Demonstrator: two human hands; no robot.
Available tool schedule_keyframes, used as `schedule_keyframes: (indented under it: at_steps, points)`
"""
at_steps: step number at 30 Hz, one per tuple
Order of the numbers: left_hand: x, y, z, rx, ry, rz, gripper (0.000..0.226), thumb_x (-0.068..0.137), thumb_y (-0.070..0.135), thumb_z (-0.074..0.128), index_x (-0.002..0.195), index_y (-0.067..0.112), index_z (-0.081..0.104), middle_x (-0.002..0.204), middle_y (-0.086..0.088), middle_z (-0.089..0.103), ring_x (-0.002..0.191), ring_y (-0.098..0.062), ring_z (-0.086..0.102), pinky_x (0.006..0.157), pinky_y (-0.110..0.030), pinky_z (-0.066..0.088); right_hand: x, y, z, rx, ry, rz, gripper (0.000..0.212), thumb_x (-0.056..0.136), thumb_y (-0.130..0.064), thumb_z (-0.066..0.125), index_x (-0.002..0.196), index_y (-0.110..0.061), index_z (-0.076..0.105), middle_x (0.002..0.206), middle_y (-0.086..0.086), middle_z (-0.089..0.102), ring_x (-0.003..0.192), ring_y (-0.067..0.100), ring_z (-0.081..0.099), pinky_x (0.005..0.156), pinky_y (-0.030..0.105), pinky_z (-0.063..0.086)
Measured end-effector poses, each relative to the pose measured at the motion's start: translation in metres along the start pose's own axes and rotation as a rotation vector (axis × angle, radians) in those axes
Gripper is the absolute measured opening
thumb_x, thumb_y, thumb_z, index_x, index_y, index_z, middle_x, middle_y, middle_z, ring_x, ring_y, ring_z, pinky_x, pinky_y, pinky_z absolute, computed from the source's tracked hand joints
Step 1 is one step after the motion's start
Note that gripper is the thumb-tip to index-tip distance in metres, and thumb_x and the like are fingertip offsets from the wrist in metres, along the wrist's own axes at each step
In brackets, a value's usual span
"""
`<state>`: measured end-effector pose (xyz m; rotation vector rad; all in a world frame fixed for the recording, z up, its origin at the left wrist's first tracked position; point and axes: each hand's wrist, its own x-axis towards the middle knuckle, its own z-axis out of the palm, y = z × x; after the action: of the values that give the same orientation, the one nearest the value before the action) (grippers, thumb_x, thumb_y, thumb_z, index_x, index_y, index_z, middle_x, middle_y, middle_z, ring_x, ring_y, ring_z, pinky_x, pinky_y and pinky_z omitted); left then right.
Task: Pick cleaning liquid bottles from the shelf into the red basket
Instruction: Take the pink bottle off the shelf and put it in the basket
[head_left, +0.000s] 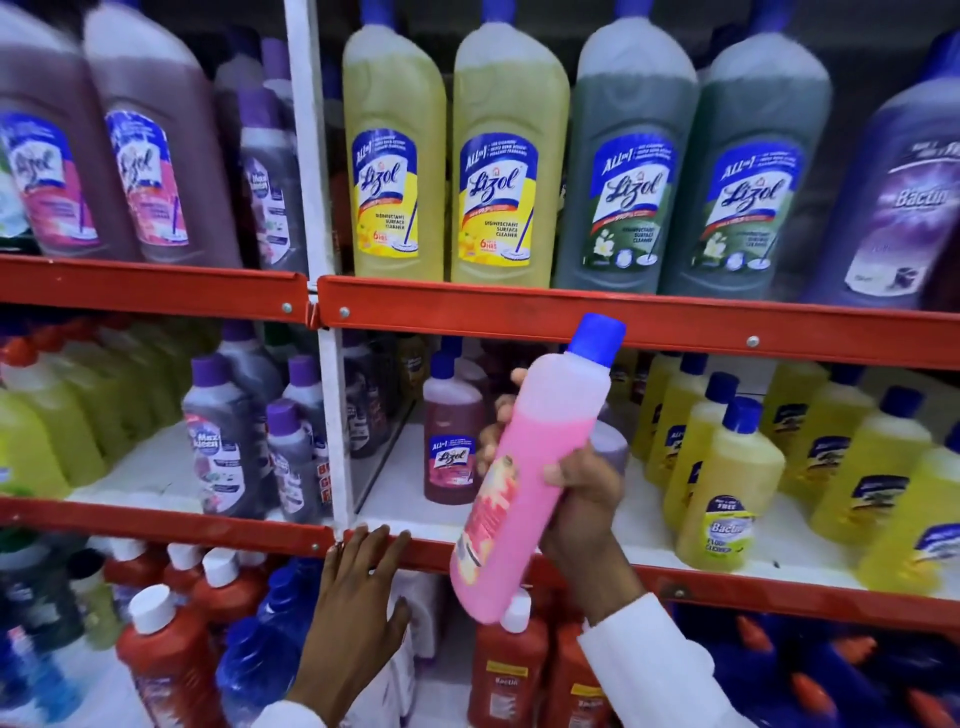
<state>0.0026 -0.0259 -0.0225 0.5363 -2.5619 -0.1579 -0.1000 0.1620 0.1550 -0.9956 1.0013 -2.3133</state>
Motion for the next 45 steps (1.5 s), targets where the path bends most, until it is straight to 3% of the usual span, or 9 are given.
schedule_keyframes:
  at_steps: [5, 9, 15, 20, 25, 29, 35, 40, 45]
  points:
    - [0.0, 0.005, -0.003, 0.038, 0.007, 0.007, 0.07, 0.074, 0.031, 0.07, 0.139, 0.024, 0.042, 0.142, -0.006, 0.051, 0.138, -0.031, 0.038, 0.112, -0.055, 0.031, -0.011, -0.003, 0.011, -0.603, 0.341, -0.321, 0.08, 0.059, -0.02, 0.088, 0.125, -0.032, 0.044, 0.107, -0.004, 0.062, 0.088, 0.006, 0.066, 0.066, 0.023, 0.057]
    - [-0.002, 0.012, -0.009, 0.033, -0.022, -0.007, 0.08, 0.071, 0.04, 0.07, 0.142, 0.025, 0.036, 0.147, -0.007, 0.044, 0.142, -0.032, 0.031, 0.115, -0.059, 0.024, -0.021, -0.007, 0.004, -0.751, 0.381, -0.379, 0.087, 0.063, -0.019, 0.094, 0.13, -0.025, 0.04, 0.117, -0.022, 0.049, 0.099, -0.017, 0.053, 0.071, 0.002, 0.046]
    - [-0.021, 0.063, -0.037, -0.368, -0.07, 0.02, 0.098, 0.063, 0.052, 0.075, 0.145, 0.029, 0.026, 0.154, 0.001, 0.026, 0.143, -0.017, 0.024, 0.116, -0.043, 0.03, -0.048, -0.013, -0.03, -0.778, 0.263, -0.174, 0.088, 0.06, -0.047, 0.09, 0.128, -0.045, 0.035, 0.125, -0.021, 0.052, 0.111, 0.0, 0.06, 0.085, 0.02, 0.054]
    - [-0.037, 0.144, -0.042, -0.773, -0.121, 0.122, 0.083, 0.065, 0.032, 0.089, 0.135, 0.024, 0.045, 0.134, 0.005, 0.055, 0.126, -0.01, 0.05, 0.101, -0.029, 0.044, -0.099, -0.003, -0.073, -0.775, 0.216, 0.005, 0.089, 0.063, -0.048, 0.086, 0.134, -0.034, 0.035, 0.131, -0.007, 0.058, 0.117, 0.012, 0.062, 0.097, 0.041, 0.056]
    - [-0.072, 0.193, 0.004, -1.036, -0.178, -0.106, 0.048, 0.064, 0.019, 0.089, 0.104, 0.027, 0.065, 0.093, 0.02, 0.074, 0.085, 0.0, 0.069, 0.073, -0.016, 0.051, -0.158, 0.017, -0.123, -0.793, 0.197, 0.137, 0.073, 0.072, -0.043, 0.079, 0.131, -0.039, 0.035, 0.134, -0.011, 0.054, 0.125, 0.009, 0.056, 0.104, 0.033, 0.049]
    - [-0.108, 0.208, 0.066, -0.963, -0.287, -0.24, 0.048, 0.059, 0.032, 0.084, 0.103, 0.02, 0.068, 0.086, 0.03, 0.069, 0.082, 0.012, 0.066, 0.071, -0.005, 0.047, -0.203, 0.031, -0.179, -0.97, 0.132, 0.259, 0.071, 0.073, -0.044, 0.08, 0.133, -0.02, 0.05, 0.13, 0.001, 0.06, 0.12, 0.015, 0.059, 0.101, 0.031, 0.048]
    - [-0.155, 0.22, 0.168, -0.819, -0.569, -0.399, 0.057, 0.056, 0.019, 0.09, 0.107, 0.003, 0.068, 0.099, 0.003, 0.073, 0.09, -0.001, 0.064, 0.082, -0.004, 0.042, -0.253, 0.072, -0.258, -1.273, 0.065, 0.512, 0.066, 0.052, -0.041, 0.085, 0.115, -0.026, 0.071, 0.109, -0.003, 0.078, 0.094, 0.012, 0.071, 0.086, 0.028, 0.055]
    - [-0.176, 0.233, 0.219, -0.656, -0.734, -0.63, 0.047, 0.074, 0.004, 0.075, 0.118, -0.003, 0.059, 0.115, -0.022, 0.066, 0.107, -0.028, 0.062, 0.09, -0.032, 0.047, -0.29, 0.128, -0.305, -1.175, 0.075, 0.719, 0.057, 0.054, -0.031, 0.082, 0.109, -0.023, 0.074, 0.104, -0.002, 0.079, 0.092, 0.012, 0.073, 0.084, 0.035, 0.057]
    - [-0.195, 0.236, 0.24, -0.668, -0.71, -0.768, 0.021, 0.071, -0.008, 0.069, 0.083, 0.009, 0.069, 0.071, 0.001, 0.062, 0.062, 0.007, 0.058, 0.067, -0.025, 0.042, -0.311, 0.16, -0.327, -1.119, 0.058, 0.758, 0.048, 0.059, -0.015, 0.084, 0.105, -0.023, 0.076, 0.1, -0.004, 0.08, 0.092, 0.0, 0.07, 0.081, 0.014, 0.05]
